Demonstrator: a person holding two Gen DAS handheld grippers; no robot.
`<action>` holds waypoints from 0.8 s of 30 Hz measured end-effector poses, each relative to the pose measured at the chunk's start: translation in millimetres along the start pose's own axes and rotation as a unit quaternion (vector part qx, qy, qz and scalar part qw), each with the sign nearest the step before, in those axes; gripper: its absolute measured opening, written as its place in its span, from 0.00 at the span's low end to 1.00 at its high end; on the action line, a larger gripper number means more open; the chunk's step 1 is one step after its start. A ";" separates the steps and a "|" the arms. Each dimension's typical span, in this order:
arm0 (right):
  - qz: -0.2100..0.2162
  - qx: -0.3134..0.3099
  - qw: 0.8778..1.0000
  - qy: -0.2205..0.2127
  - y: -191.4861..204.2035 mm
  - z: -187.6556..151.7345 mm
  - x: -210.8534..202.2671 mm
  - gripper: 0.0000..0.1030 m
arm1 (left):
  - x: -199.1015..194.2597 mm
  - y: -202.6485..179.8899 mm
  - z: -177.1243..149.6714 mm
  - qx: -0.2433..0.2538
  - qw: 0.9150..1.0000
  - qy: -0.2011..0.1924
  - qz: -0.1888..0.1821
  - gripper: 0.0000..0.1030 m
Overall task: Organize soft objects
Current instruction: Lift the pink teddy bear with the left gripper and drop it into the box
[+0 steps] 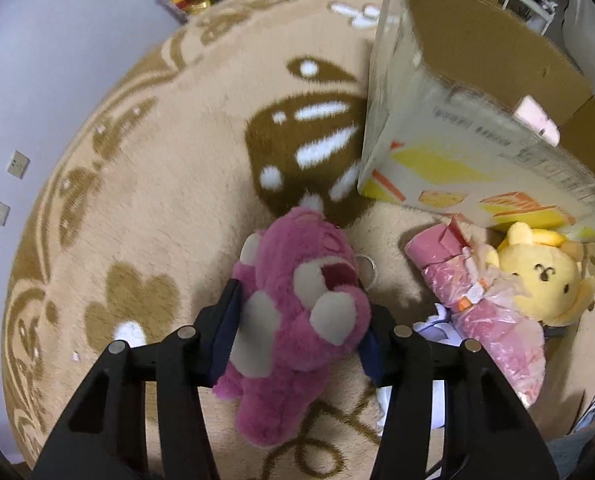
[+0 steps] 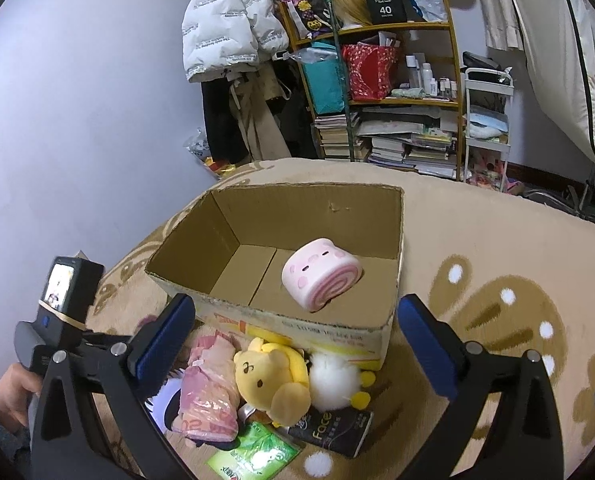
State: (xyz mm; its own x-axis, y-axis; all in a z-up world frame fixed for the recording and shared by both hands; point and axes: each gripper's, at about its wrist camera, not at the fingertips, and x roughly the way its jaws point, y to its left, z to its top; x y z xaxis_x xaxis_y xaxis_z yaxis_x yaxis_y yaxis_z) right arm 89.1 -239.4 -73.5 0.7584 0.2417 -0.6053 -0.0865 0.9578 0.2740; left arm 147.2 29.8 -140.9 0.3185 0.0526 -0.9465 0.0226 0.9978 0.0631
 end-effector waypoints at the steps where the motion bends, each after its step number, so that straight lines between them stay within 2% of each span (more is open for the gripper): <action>1: -0.001 0.002 1.000 0.001 0.1 -1.0 -0.5 1.00 | -6.7 -0.6 -1.6 0.000 1.000 -0.010 0.001 0.49; 4: -0.004 0.008 1.000 0.003 -0.1 -3.9 -3.8 1.00 | -35.5 -0.4 -5.3 -0.001 0.998 -0.060 0.003 0.49; 8: -0.009 0.014 1.000 0.005 -1.1 -6.4 -8.7 1.00 | -76.2 0.2 -5.3 0.007 0.990 -0.143 -0.010 0.49; 11: -0.013 0.015 1.000 0.006 -1.7 -6.6 -11.4 1.00 | -109.7 -8.0 -2.4 0.015 0.978 -0.207 -0.025 0.49; 14: -0.016 0.017 1.000 0.006 -1.5 -6.9 -12.6 1.00 | -131.4 -13.2 5.4 0.021 0.966 -0.254 -0.040 0.49; 18: -0.015 0.015 1.000 0.008 0.9 -7.7 -13.1 1.00 | -147.6 -22.7 22.0 0.029 0.958 -0.281 -0.048 0.49; 24: -0.013 0.005 1.000 0.011 8.7 -8.1 -13.1 1.00 | -139.9 -33.9 53.3 0.040 0.961 -0.269 -0.056 0.50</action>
State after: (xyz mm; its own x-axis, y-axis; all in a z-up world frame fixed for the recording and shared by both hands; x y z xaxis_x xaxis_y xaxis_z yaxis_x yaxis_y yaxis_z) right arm 73.2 -233.0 -69.2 0.7457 0.2207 -0.6287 -0.0614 0.9623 0.2650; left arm 152.4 -13.6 6.2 0.7530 -0.1051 -0.6496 0.1514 0.9883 0.0156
